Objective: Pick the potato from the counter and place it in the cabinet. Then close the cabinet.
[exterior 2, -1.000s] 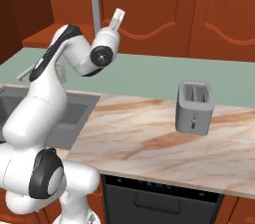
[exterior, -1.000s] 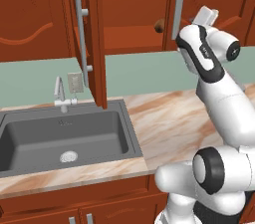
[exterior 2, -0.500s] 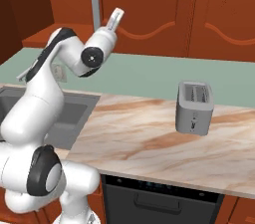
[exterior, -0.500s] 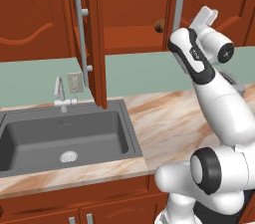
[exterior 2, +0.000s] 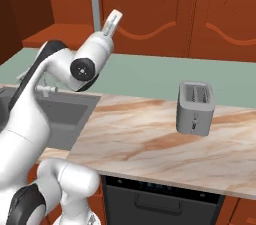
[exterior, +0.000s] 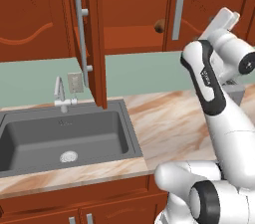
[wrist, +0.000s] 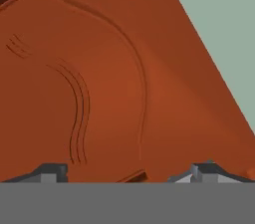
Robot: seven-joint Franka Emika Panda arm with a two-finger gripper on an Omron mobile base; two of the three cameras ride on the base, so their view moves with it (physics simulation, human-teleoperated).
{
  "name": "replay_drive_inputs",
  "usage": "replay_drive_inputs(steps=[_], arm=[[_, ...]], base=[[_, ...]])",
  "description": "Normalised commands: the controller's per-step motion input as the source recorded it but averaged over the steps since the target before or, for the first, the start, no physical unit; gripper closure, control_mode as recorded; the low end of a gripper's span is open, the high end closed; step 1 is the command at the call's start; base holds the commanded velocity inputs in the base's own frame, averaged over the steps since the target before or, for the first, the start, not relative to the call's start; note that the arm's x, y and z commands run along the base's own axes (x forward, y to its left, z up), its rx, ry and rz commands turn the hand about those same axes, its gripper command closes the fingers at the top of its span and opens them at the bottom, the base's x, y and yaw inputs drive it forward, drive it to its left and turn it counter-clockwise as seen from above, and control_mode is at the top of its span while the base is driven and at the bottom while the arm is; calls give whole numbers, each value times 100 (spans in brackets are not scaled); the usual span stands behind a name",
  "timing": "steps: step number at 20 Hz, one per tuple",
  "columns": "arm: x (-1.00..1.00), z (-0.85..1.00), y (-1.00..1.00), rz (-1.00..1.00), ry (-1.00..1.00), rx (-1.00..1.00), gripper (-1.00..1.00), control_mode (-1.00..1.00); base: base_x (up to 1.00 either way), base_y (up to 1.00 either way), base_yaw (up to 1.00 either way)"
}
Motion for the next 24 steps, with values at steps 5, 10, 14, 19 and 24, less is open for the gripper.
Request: replay_drive_inputs(steps=[5,10,14,19,24], arm=[[-100,32,2,0,13,0,-100,-100],[-100,4,22,0,31,-1,-100,-100],[-100,0,49,0,25,-5,-100,-100],[-100,9,64,0,5,-7,-100,-100],[-100,4,78,0,-1,-10,-100,-100]], base=[[0,0,0],[0,0,0],[0,0,0],[0,0,0],[0,0,0]])
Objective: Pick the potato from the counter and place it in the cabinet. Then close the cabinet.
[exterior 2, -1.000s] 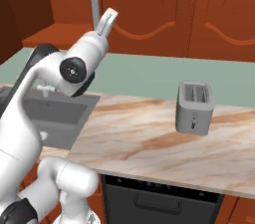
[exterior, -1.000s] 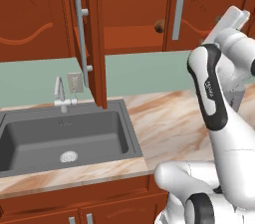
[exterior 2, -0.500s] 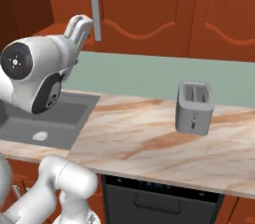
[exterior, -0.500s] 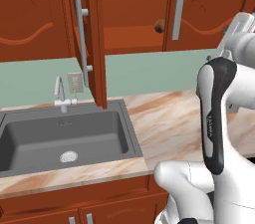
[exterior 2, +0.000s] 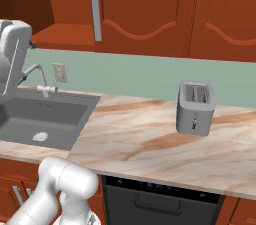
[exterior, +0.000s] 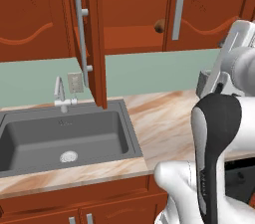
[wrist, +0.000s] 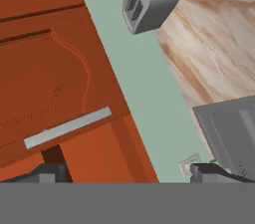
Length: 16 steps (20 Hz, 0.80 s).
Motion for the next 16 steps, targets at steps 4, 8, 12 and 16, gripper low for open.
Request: replay_drive_inputs(steps=[4,8,12,16], arm=[[-91,0,92,0,-13,-12,-100,-100],[-70,0,93,2,-14,-12,-100,-100],[-47,0,88,0,-18,-10,-100,-100],[-6,0,73,0,-5,-3,-100,-100]], base=[[0,0,0],[0,0,0],[0,0,0],[0,0,0]])
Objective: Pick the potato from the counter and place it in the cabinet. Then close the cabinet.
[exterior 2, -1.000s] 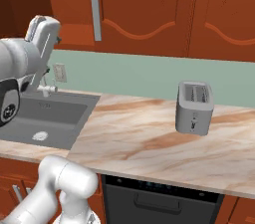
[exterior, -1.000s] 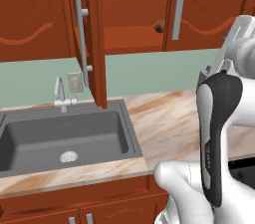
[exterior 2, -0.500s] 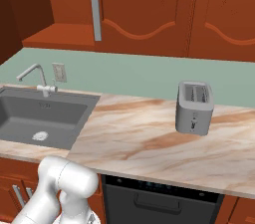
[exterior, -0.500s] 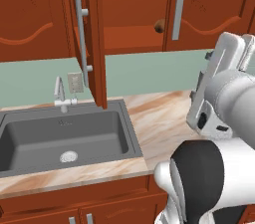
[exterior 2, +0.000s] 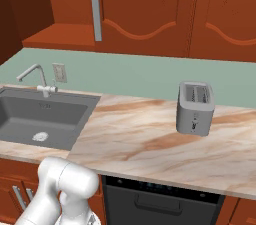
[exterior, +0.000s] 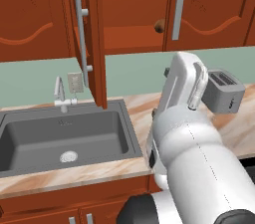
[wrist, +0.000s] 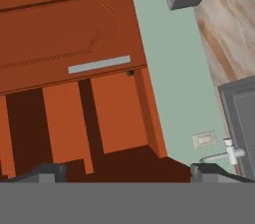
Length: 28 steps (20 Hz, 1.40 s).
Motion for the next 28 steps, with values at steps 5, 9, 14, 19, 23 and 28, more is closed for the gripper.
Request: replay_drive_inputs(steps=[5,9,14,19,23,28], arm=[[31,0,65,-1,0,0,-100,-100],[33,-2,81,0,0,-1,-100,-100],[13,-2,87,0,-1,-3,-100,-100],[54,-12,71,-4,0,0,-100,-100],[86,-24,52,-11,0,0,-100,-100],[81,-33,60,-10,0,0,-100,-100]], base=[[0,0,0],[0,0,0],[0,0,0],[0,0,0],[0,0,0],[0,0,0]])
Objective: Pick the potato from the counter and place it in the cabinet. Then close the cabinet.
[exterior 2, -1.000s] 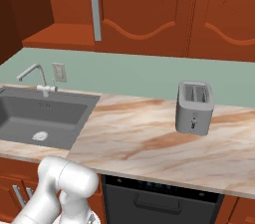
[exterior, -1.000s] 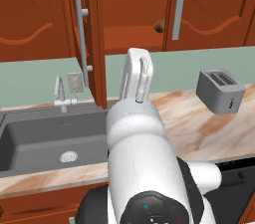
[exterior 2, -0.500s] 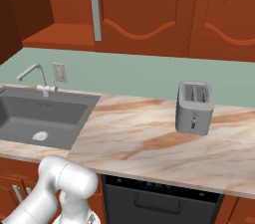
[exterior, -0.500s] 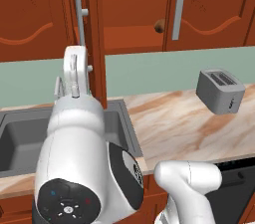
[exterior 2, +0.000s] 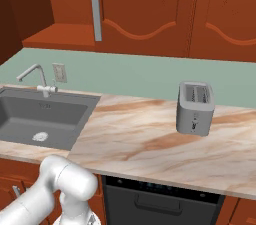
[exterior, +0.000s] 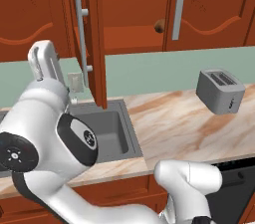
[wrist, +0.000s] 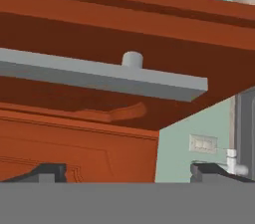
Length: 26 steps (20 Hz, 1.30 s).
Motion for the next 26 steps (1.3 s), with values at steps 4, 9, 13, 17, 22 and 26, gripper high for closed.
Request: replay_drive_inputs(steps=[4,9,13,17,22,26], arm=[[60,-36,60,-7,0,0,-100,-100],[70,-28,19,-17,0,0,-100,-100],[55,-10,1,-22,-4,0,-100,-100],[20,-7,0,-33,-9,0,-100,-100],[3,-5,0,-39,-9,0,-100,-100],[1,-1,-13,-34,0,0,-100,-100]], base=[[0,0,0],[0,0,0],[0,0,0],[0,0,0],[0,0,0],[0,0,0]])
